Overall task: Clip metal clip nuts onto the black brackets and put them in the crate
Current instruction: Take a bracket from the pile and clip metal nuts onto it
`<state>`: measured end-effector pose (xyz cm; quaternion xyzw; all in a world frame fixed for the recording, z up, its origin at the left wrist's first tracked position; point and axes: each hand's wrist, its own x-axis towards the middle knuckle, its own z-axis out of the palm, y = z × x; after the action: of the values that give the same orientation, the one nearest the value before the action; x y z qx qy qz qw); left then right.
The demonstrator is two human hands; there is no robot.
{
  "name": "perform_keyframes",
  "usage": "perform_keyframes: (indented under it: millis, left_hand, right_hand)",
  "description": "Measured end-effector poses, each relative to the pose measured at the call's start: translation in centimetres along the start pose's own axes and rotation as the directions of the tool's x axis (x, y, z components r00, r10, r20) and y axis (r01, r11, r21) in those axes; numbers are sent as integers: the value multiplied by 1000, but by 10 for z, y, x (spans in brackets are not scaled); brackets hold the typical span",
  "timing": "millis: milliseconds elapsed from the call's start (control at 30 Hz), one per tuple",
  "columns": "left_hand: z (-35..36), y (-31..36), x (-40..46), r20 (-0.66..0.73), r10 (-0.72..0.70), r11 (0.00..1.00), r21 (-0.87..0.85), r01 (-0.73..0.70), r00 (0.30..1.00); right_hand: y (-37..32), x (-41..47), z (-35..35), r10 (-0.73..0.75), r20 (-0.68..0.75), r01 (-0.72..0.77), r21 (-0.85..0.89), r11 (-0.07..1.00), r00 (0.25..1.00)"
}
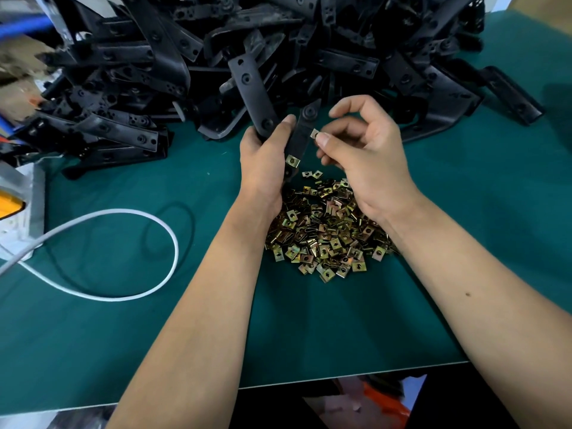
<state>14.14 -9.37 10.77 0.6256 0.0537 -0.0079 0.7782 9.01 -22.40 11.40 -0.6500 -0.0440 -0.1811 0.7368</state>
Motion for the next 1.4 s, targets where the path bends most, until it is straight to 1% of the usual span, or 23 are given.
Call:
perform_keyframes:
  millis: [167, 433, 600, 833, 967, 1100, 1200, 1267, 1300, 1333, 1400]
  left_hand:
    - [1, -1, 0, 0, 9, 1000, -4, -9, 1000]
    - [0, -3, 5, 62, 71, 994, 81, -76, 996]
    - [1, -4, 6, 52, 95, 988, 120, -100, 994]
    - [1, -2, 6, 101, 72, 979, 182, -90, 992]
    - [0, -3, 8, 95, 95, 964, 238, -115, 991]
    - [1, -6, 8, 83, 136, 929, 334, -157, 987]
    - [1, -5, 8, 86, 104, 929, 349, -128, 991]
    - [-2, -2, 8, 100, 31, 941, 332, -63, 994]
    - [-4, -1, 9, 114, 5, 943, 330, -43, 994]
    - [-7, 0, 9, 129, 0, 938, 344, -45, 992]
    - [-14, 3, 10, 165, 1, 916, 395, -67, 986]
  right_hand:
    - [3, 0, 1, 20, -9, -20, 13, 1000, 1000]
    - [1, 1, -4, 72, 19, -73, 40, 997, 997]
    - [-1, -1, -3, 76, 21, -78, 79, 994, 997]
    - [-1, 1, -9, 76, 70, -81, 70, 994, 995]
    - [1, 3, -12, 79, 99, -84, 54, 995, 992]
    - [4, 4, -13, 84, 83, -87, 30, 996, 993]
    - [6, 5, -14, 83, 91, -86, 20, 996, 992]
    - [6, 6, -19, 73, 140, -70, -29, 997, 987]
    - [6, 7, -22, 57, 188, -40, -92, 995, 981]
    - [6, 8, -25, 35, 251, 12, -183, 983, 967]
    - [5, 10, -28, -3, 363, 153, -385, 910, 932]
